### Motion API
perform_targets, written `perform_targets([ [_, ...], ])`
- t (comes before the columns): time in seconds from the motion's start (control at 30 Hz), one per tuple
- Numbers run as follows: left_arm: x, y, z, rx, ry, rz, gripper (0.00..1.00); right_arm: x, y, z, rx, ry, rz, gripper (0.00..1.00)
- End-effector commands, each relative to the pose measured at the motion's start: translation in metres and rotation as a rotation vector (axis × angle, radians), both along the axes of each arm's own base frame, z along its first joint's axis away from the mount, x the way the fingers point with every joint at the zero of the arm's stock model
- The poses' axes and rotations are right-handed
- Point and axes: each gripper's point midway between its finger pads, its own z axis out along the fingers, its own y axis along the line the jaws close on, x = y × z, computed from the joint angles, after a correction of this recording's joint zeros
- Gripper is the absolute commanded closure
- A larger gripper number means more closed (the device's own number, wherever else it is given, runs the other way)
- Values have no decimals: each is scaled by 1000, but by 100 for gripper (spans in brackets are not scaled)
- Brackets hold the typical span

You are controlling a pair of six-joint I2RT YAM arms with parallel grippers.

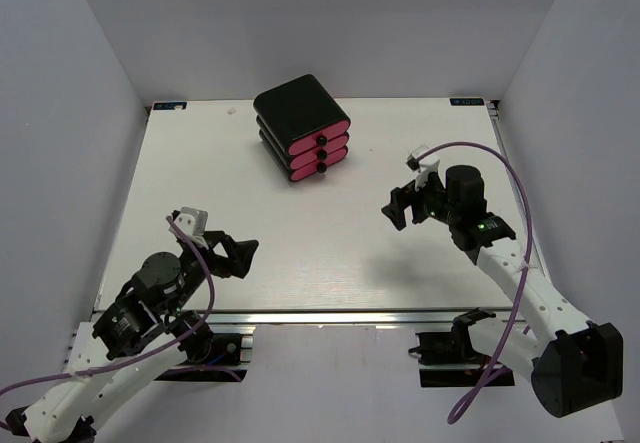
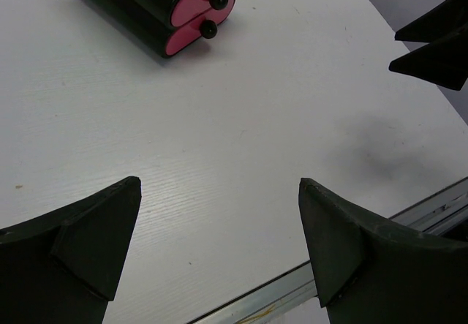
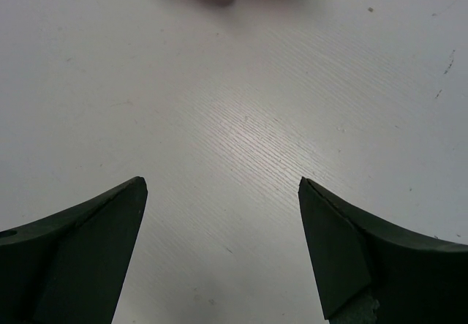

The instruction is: Sort the legos into containers by color

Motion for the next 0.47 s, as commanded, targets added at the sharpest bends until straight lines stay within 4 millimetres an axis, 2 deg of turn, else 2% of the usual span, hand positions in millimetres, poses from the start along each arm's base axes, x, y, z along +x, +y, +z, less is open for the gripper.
perform_targets([
  [0.0,-3,-4,4,-2,-3,-29,2,7,-3,4,17,-27,-24,11],
  [0.2,-4,-6,6,-8,-17,-44,2,6,-6,11,32,-46,-32,11],
  [0.43,-4,-8,5,-5,-15,-54,2,7,-9,8,52,-13,-46,11],
])
